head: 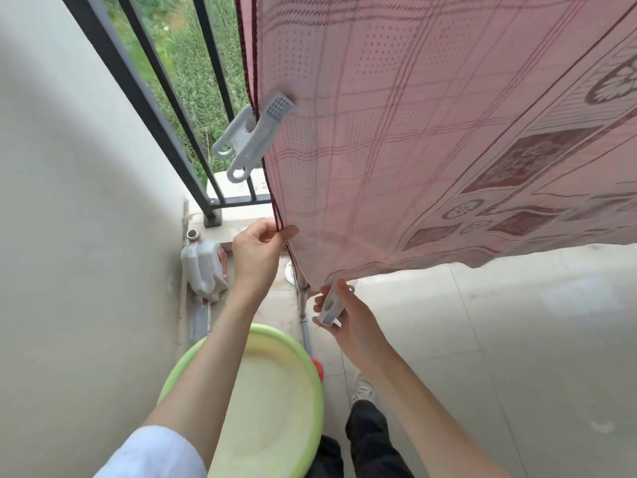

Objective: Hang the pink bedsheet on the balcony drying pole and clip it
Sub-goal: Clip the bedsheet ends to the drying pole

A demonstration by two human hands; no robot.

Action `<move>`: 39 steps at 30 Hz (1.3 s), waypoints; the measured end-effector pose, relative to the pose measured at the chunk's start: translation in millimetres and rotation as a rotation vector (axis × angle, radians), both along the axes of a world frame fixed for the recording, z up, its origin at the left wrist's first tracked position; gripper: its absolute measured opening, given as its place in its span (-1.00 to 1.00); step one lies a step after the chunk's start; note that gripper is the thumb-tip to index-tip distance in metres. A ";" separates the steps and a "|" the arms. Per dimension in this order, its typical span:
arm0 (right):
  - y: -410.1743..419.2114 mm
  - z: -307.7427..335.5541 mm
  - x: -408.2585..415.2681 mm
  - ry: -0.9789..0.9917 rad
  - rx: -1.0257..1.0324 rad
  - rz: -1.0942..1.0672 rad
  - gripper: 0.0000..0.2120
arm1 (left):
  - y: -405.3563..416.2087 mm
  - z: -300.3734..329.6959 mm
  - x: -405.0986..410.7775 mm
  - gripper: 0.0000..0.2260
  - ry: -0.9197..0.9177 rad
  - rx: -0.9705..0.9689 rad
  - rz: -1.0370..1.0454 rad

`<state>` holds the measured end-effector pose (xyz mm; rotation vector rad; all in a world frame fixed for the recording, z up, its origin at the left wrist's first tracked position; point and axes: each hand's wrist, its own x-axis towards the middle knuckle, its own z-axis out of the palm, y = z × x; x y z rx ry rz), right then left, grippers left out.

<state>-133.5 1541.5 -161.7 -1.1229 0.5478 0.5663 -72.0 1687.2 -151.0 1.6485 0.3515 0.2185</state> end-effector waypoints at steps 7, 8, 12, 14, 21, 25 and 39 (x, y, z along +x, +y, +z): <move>-3.3 -13.3 -2.3 -0.061 -0.179 -0.017 -0.82 | 8.6 0.3 -1.2 -0.71 0.043 0.024 -0.044; -2.2 -13.8 -2.1 -0.036 -0.130 -0.047 -0.84 | 10.6 0.8 -0.6 -0.71 0.034 0.095 -0.052; 3.9 -17.5 -6.0 -0.001 -0.056 -0.012 -0.93 | 18.3 0.0 4.0 -0.87 -0.004 0.342 -0.108; 6.3 -20.6 -9.9 0.051 0.010 -0.042 -0.91 | 19.2 -1.6 3.0 -0.93 -0.040 0.418 -0.145; 4.9 -30.1 -17.8 0.101 -0.021 -0.086 -0.94 | 10.3 -21.8 2.4 -0.91 -0.087 0.461 -0.148; 3.4 -39.1 -14.2 0.106 -0.238 -0.072 -0.80 | 3.9 -43.1 1.1 -0.95 0.017 0.313 -0.156; -19.0 -55.2 -19.2 0.083 -0.310 -0.021 -0.92 | 30.8 -57.9 0.7 -0.91 -0.004 0.296 -0.045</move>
